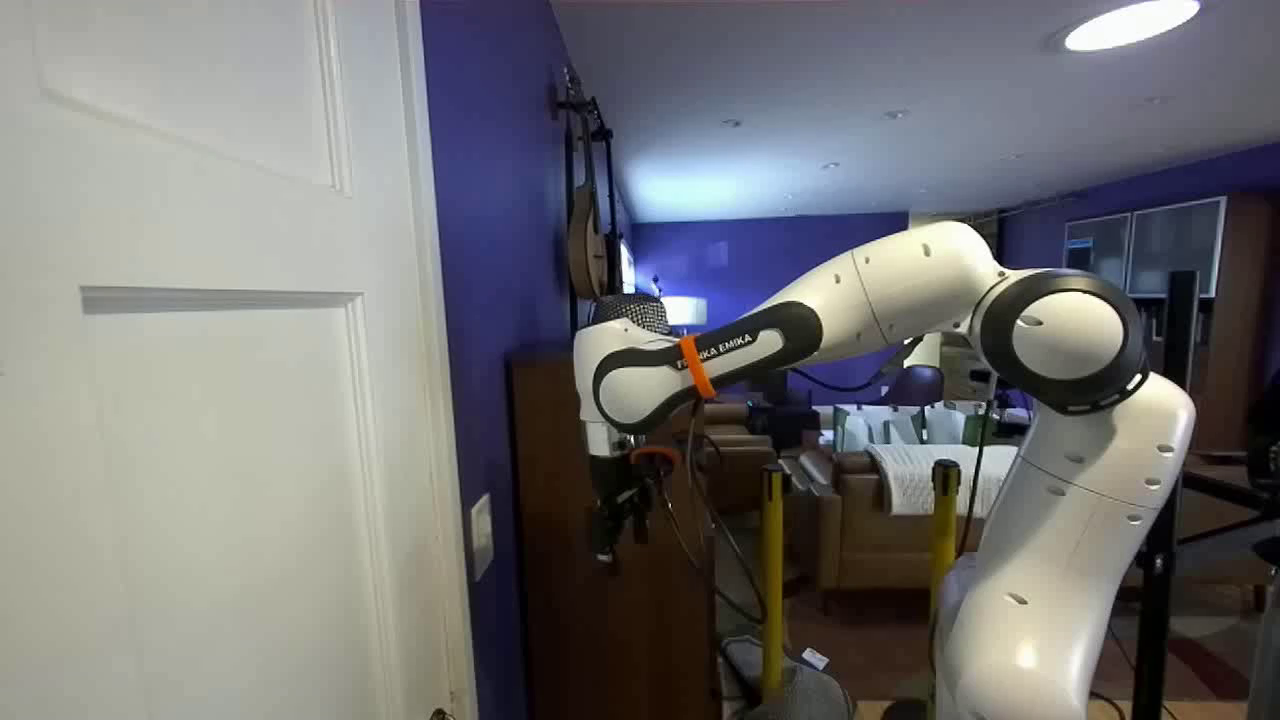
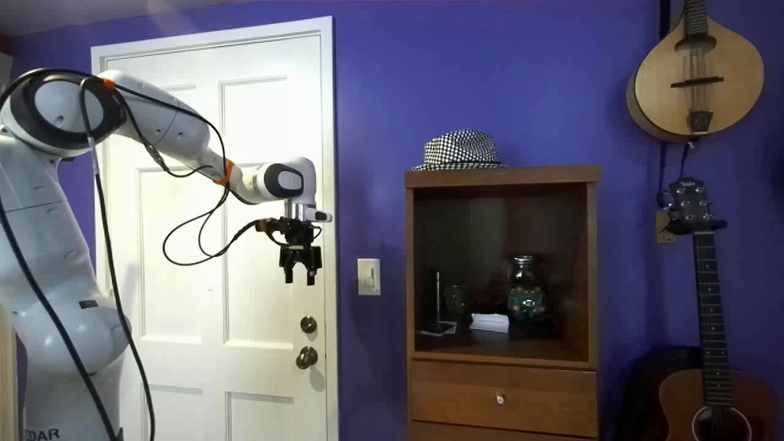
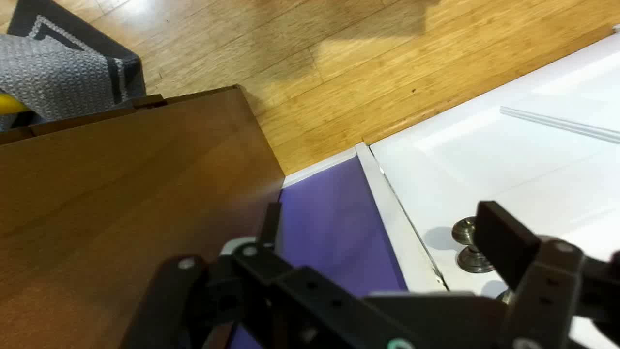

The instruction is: Hang the hat on the door

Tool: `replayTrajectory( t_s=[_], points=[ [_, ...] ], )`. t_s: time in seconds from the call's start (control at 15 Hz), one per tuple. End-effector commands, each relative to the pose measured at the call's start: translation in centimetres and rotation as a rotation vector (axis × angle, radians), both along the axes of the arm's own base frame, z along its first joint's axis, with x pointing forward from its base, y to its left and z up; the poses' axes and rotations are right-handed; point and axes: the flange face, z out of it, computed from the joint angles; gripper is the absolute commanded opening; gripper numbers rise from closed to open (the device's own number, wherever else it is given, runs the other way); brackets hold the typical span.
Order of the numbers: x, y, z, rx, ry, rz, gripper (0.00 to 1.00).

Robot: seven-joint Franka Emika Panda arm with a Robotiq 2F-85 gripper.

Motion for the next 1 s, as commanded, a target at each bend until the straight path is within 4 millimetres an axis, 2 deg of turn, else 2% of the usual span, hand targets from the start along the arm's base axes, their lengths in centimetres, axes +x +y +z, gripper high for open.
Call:
replayTrajectory(
  t_s=[0.0,0.33,0.4,0.67,0.93],
  points=[
    [0.0,0.0,0.1,0.0,0.001,0.0,1.0],
    [0.0,0.0,0.1,0.0,0.001,0.0,1.0],
    [0.0,-0.6,0.7,-0.043,-0.007,-0.003,1.0],
    [-0.2,-3.8,5.2,-0.235,-0.022,0.101,1.0],
    [0.2,-7.3,12.3,-0.441,-0.111,0.197,1.0]
  ],
)
